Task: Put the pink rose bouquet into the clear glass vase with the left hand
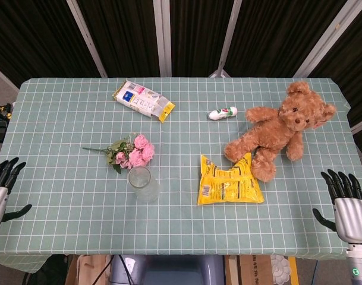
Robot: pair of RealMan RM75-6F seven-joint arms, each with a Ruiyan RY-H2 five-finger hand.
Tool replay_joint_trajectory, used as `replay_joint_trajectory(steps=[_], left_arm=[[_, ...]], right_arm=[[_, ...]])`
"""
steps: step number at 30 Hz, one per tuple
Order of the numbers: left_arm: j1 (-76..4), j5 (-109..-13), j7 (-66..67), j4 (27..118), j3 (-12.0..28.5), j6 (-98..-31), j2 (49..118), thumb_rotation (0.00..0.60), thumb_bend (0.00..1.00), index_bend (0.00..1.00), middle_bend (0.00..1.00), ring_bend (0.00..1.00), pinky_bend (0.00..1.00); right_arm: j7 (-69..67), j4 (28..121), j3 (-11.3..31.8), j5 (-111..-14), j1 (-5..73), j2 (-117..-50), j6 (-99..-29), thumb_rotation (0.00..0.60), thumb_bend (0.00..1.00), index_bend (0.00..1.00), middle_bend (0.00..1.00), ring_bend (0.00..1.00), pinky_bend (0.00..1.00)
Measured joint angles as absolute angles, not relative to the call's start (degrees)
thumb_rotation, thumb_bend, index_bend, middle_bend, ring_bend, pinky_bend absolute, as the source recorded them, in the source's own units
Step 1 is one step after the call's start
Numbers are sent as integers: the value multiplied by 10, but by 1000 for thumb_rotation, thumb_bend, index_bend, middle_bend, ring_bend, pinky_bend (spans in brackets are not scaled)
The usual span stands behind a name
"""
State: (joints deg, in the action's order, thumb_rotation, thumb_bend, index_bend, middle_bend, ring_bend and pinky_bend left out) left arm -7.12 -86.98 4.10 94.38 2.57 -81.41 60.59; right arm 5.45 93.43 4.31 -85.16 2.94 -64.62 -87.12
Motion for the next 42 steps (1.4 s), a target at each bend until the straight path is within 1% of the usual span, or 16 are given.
replay_joint_trajectory(steps=[2, 6, 10, 13, 16, 18, 25, 42], left_arm=[[-96, -862, 51, 943, 31, -769, 607, 600, 171, 80, 0, 0, 2], [-154, -838, 53, 939, 44, -671, 612, 600, 170, 81, 0, 0, 0], [-224, -772, 106, 927, 63, -559, 636, 600, 170, 81, 0, 0, 0], [-267, -704, 163, 915, 78, -519, 668, 600, 170, 81, 0, 0, 0], [-304, -657, 207, 900, 91, -505, 710, 600, 169, 80, 0, 0, 0], [-319, -642, 221, 891, 97, -502, 731, 600, 168, 80, 0, 0, 0], [-351, -628, 225, 855, 110, -510, 794, 600, 167, 79, 0, 0, 0], [-432, -552, 299, 786, 136, -523, 906, 600, 167, 84, 0, 0, 0]], right_arm=[[53, 935, 45, -847, 31, -646, -867, 600, 244, 113, 106, 65, 0], [59, 936, 44, -849, 32, -648, -865, 600, 244, 113, 107, 65, 0], [76, 933, 45, -843, 36, -656, -856, 600, 245, 113, 107, 64, 0], [88, 933, 45, -835, 38, -659, -848, 600, 244, 113, 107, 64, 0], [95, 934, 45, -831, 39, -661, -847, 600, 245, 113, 106, 65, 0], [98, 934, 45, -832, 39, -662, -847, 600, 244, 113, 106, 64, 0], [108, 932, 46, -826, 41, -666, -843, 600, 244, 113, 107, 64, 0], [124, 925, 48, -804, 49, -673, -822, 600, 245, 113, 107, 64, 0]])
